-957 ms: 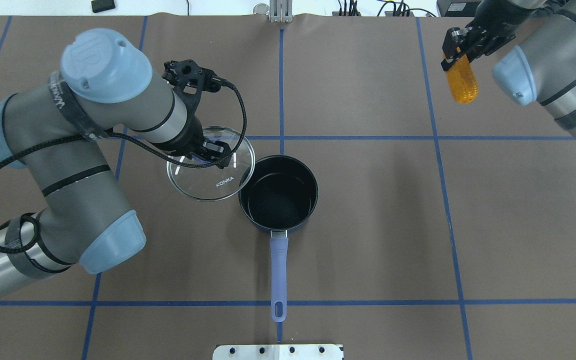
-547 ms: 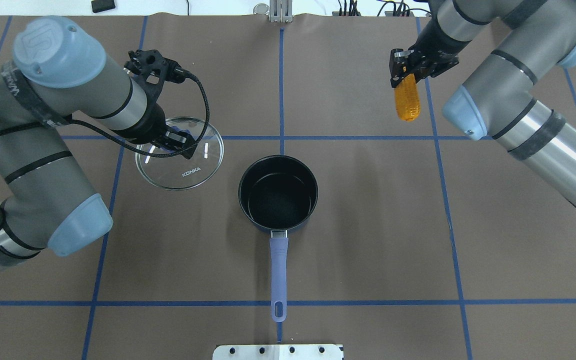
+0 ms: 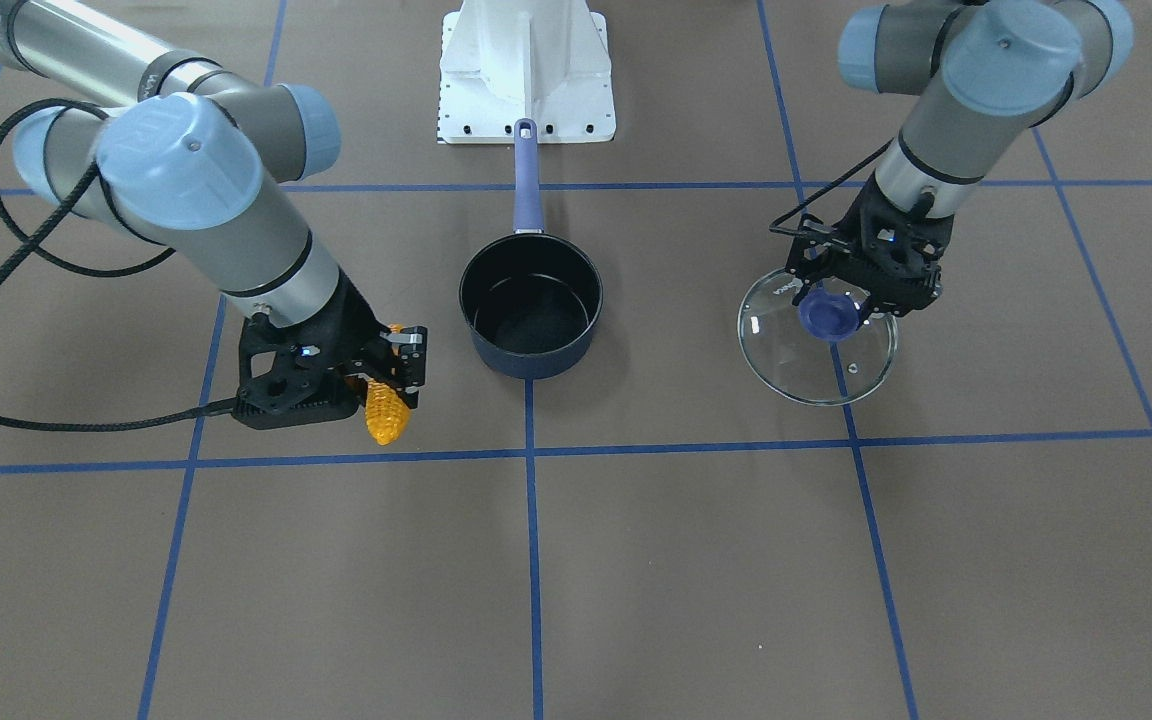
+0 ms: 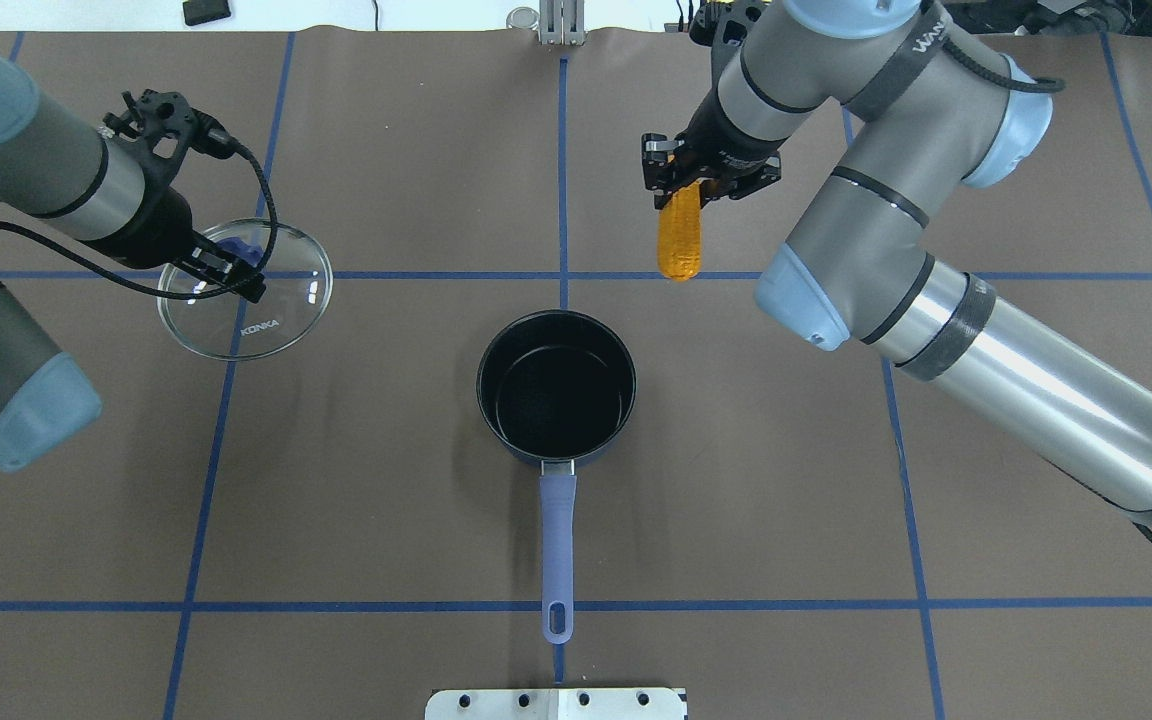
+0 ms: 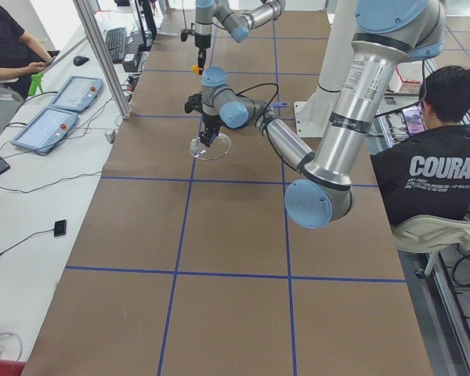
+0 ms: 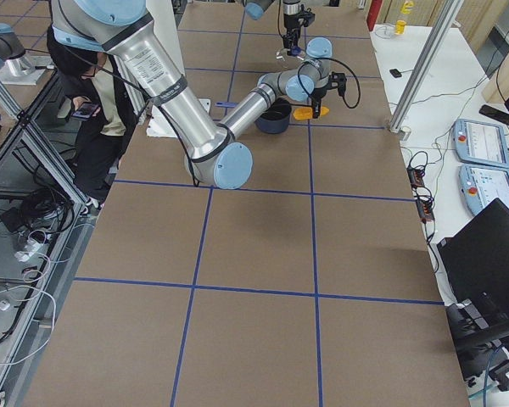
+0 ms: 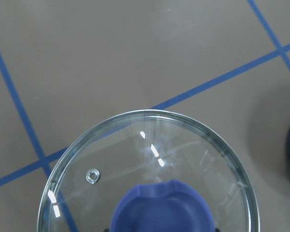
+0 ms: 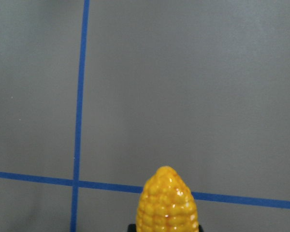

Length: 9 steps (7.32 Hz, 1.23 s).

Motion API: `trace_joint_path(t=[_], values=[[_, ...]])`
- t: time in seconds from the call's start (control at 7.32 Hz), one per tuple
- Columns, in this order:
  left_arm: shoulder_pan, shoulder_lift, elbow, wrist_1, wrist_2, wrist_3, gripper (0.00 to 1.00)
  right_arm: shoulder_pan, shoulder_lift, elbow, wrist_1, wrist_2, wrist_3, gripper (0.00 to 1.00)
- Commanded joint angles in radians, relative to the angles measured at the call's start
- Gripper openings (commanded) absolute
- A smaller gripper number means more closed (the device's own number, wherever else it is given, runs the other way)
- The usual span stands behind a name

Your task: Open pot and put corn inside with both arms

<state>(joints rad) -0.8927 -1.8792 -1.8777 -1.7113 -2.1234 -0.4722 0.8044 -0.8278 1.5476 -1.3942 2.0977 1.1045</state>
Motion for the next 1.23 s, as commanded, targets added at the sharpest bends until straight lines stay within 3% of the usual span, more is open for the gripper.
trace_joint_path(t=[0.0, 0.27, 0.41, 0.55, 1.09], values=[[-0.060, 0.086, 0.122, -0.216, -0.070, 0.073, 0.68, -0.100, 0.050, -0.001, -0.002, -0.108, 0.109, 0.31], [-0.100, 0.129, 0.272, -0.409, -0.124, 0.130, 0.68, -0.137, 0.071, 0.000, -0.005, -0.137, 0.149, 0.31], [-0.124, 0.141, 0.305, -0.441, -0.144, 0.156, 0.68, -0.161, 0.084, -0.004, -0.008, -0.168, 0.164, 0.31], [-0.162, 0.161, 0.311, -0.442, -0.183, 0.194, 0.68, -0.180, 0.096, -0.010, -0.011, -0.183, 0.173, 0.30], [-0.176, 0.169, 0.362, -0.458, -0.184, 0.256, 0.68, -0.234, 0.098, -0.012, -0.011, -0.242, 0.196, 0.30]])
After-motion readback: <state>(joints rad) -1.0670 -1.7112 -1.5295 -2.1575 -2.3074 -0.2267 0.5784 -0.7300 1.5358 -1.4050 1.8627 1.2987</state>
